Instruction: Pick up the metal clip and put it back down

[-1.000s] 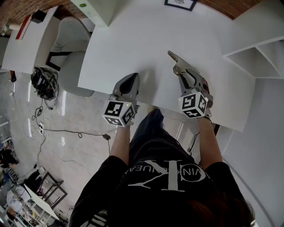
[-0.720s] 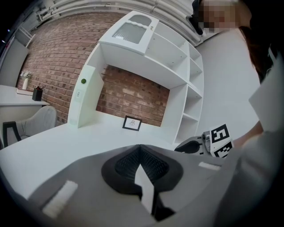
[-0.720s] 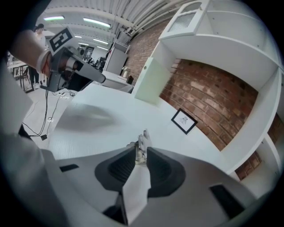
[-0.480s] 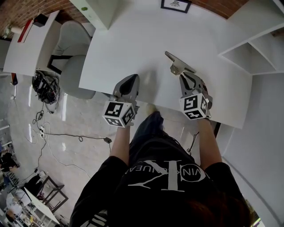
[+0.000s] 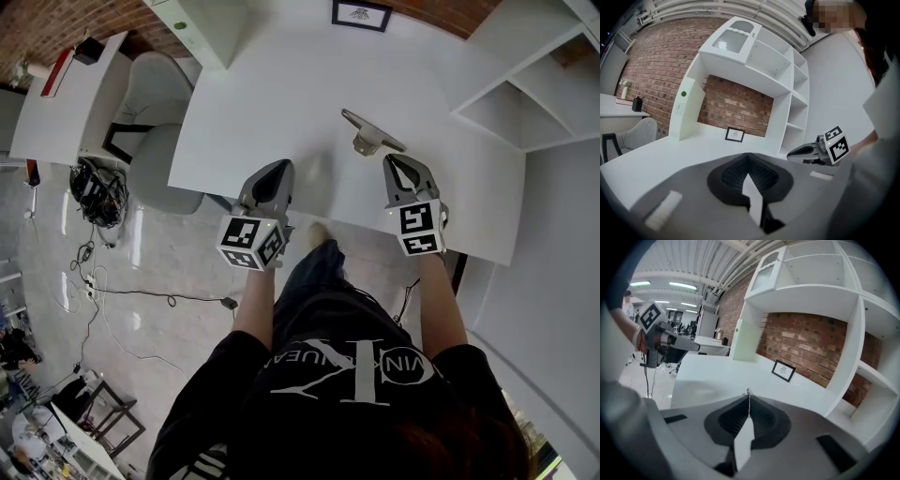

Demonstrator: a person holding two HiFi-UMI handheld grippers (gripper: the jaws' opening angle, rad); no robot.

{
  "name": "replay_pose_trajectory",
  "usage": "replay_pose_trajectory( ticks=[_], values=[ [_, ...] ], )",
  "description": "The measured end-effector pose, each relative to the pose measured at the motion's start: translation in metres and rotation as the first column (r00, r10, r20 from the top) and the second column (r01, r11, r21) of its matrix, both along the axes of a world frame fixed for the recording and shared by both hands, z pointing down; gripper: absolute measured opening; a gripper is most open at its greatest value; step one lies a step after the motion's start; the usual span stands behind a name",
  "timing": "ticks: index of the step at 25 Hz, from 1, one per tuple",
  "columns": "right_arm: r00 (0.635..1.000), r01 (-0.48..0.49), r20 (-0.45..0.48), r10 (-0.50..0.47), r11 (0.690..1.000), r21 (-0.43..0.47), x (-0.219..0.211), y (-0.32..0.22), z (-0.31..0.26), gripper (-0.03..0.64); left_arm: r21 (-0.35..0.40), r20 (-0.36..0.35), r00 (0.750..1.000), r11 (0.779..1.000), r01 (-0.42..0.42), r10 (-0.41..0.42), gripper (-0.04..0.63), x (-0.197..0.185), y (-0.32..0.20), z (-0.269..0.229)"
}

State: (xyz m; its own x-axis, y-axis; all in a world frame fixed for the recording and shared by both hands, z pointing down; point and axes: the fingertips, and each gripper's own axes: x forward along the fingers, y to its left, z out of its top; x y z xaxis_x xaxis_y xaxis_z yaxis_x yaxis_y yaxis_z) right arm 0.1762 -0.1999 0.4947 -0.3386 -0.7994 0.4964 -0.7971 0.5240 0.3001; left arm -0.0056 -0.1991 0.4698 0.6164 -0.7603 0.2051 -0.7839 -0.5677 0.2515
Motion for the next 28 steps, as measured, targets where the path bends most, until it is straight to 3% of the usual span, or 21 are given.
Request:
replay_pose_trajectory(
  ticks=[5, 11, 18, 28],
  values=[
    [0.989, -0.043, 0.145, 0.043, 0.999, -0.003, 0.009, 0.01, -0.015, 0.015, 0.016, 0.001, 1.0, 1.0, -0.004, 0.004, 0.005, 0.004, 0.008, -0.009],
    [0.965, -0.076, 0.254, 0.067, 0.997, 0.025, 0.019, 0.02, -0.033, 0.014, 0.037, 0.005, 1.0, 0.999, 0.002, -0.002, 0.005, 0.005, 0.012, -0.017],
    [0.942, -0.11, 0.324, 0.084, 0.992, 0.062, 0.029, 0.029, -0.054, 0.014, 0.073, 0.005, 1.0, 0.997, -0.002, 0.002, 0.005, 0.009, 0.011, -0.034],
    [0.931, -0.145, 0.354, 0.092, 0.981, 0.126, 0.04, 0.042, -0.081, 0.014, 0.13, 0.006, 1.0, 0.991, -0.012, 0.011, 0.005, 0.014, 0.014, -0.057]
  ],
)
